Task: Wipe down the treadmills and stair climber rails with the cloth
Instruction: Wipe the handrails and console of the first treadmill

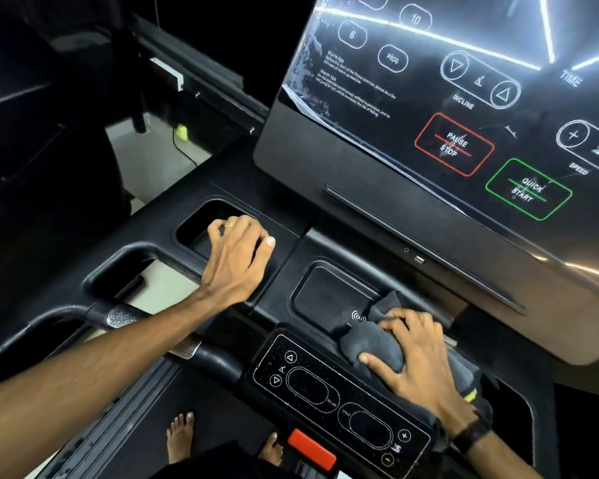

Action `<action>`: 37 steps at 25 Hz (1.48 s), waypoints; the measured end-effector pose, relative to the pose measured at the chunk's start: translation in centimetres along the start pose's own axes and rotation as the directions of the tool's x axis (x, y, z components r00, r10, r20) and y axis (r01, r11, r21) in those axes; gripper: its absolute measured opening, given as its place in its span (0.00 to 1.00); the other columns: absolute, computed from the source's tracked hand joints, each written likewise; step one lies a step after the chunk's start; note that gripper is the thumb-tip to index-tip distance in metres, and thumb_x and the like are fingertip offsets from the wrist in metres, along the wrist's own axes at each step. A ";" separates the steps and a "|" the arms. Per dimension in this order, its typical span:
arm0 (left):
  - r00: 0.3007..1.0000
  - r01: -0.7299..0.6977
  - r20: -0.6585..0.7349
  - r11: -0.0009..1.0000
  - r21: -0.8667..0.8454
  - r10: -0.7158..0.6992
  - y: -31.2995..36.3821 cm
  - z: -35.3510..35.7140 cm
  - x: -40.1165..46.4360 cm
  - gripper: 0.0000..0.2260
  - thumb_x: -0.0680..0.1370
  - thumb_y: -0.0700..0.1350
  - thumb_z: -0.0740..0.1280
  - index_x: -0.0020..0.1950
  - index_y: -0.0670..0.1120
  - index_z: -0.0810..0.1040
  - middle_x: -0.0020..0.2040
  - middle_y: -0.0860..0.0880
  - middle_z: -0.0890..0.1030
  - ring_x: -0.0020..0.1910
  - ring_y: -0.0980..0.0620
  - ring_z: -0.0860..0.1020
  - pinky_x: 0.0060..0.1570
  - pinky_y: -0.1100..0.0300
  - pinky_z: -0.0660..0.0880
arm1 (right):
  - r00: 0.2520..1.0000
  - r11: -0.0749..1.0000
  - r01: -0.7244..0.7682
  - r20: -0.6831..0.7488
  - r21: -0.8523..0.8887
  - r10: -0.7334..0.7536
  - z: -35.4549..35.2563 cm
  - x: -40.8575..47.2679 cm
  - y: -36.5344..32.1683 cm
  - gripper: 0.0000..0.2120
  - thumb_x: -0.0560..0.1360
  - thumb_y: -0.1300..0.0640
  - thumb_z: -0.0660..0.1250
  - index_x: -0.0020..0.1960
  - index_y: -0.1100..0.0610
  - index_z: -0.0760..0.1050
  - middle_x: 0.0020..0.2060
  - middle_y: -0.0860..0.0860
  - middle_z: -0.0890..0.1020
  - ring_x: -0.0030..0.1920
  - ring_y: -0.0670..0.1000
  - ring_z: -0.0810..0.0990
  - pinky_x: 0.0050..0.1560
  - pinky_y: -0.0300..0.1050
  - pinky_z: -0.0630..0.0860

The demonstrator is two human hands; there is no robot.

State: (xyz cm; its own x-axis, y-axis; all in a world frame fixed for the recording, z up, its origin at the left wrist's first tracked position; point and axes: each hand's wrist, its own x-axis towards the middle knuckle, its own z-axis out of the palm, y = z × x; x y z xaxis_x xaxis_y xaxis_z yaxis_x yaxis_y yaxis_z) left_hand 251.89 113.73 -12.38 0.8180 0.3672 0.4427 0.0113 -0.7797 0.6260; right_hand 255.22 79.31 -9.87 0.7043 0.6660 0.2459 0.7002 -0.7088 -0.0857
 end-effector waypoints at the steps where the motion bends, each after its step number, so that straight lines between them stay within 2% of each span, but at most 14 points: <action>1: 1.000 -0.004 0.005 1.000 -0.001 0.004 0.0 0.0 0.0 0.14 0.82 0.52 0.54 0.46 0.47 0.76 0.48 0.51 0.76 0.51 0.52 0.72 0.60 0.56 0.54 | 0.999 1.000 0.027 0.020 0.013 -0.027 0.0 0.5 -0.3 0.29 0.73 0.26 0.59 0.55 0.49 0.78 0.54 0.46 0.76 0.52 0.51 0.72 0.49 0.51 0.66; 5: 1.000 -0.010 0.022 1.000 0.010 0.010 0.0 0.0 0.1 0.15 0.81 0.52 0.53 0.46 0.47 0.76 0.48 0.52 0.76 0.51 0.52 0.73 0.60 0.56 0.54 | 0.988 0.989 0.131 0.075 0.068 -0.136 0.4 2.6 -1.6 0.27 0.73 0.27 0.62 0.55 0.50 0.77 0.55 0.47 0.75 0.52 0.52 0.72 0.50 0.54 0.70; 9: 1.000 -0.004 0.017 1.000 0.020 0.003 0.1 -0.1 0.0 0.15 0.81 0.52 0.53 0.46 0.47 0.76 0.47 0.51 0.77 0.50 0.53 0.73 0.60 0.56 0.55 | 0.984 0.982 0.160 0.058 0.099 -0.166 1.6 6.2 -5.1 0.27 0.72 0.27 0.61 0.54 0.49 0.77 0.54 0.47 0.75 0.52 0.52 0.71 0.49 0.54 0.70; 16: 1.000 -0.012 0.008 0.999 0.030 0.012 0.3 -0.2 0.0 0.15 0.81 0.52 0.53 0.46 0.47 0.76 0.46 0.52 0.77 0.49 0.53 0.73 0.59 0.57 0.55 | 0.995 0.997 0.053 0.078 0.064 -0.058 2.8 10.4 -10.0 0.32 0.70 0.24 0.54 0.51 0.51 0.76 0.52 0.48 0.74 0.50 0.51 0.69 0.50 0.53 0.69; 25: 0.999 -0.023 0.040 0.999 0.030 0.021 0.3 -0.2 0.2 0.16 0.81 0.53 0.52 0.46 0.47 0.76 0.45 0.52 0.76 0.47 0.53 0.72 0.59 0.56 0.55 | 0.984 0.994 0.095 0.147 0.062 -0.103 2.5 10.9 -10.1 0.34 0.69 0.23 0.53 0.55 0.49 0.76 0.56 0.48 0.74 0.54 0.51 0.69 0.54 0.52 0.67; 37: 1.000 -0.002 0.021 1.000 -0.031 0.002 0.4 -0.3 0.2 0.16 0.81 0.53 0.52 0.44 0.47 0.74 0.43 0.52 0.76 0.46 0.52 0.72 0.58 0.57 0.54 | 0.988 0.992 0.106 0.108 0.065 -0.113 2.9 11.7 -11.1 0.35 0.68 0.22 0.54 0.55 0.50 0.77 0.55 0.49 0.75 0.53 0.52 0.70 0.51 0.52 0.67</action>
State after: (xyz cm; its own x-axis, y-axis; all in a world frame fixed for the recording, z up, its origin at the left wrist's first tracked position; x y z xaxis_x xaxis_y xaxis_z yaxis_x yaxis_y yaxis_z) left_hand 251.90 113.68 -11.88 0.8300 0.3546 0.4305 -0.0082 -0.7641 0.6451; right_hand 255.97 95.65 -8.81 0.6291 0.7630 0.1483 0.7773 -0.6173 -0.1216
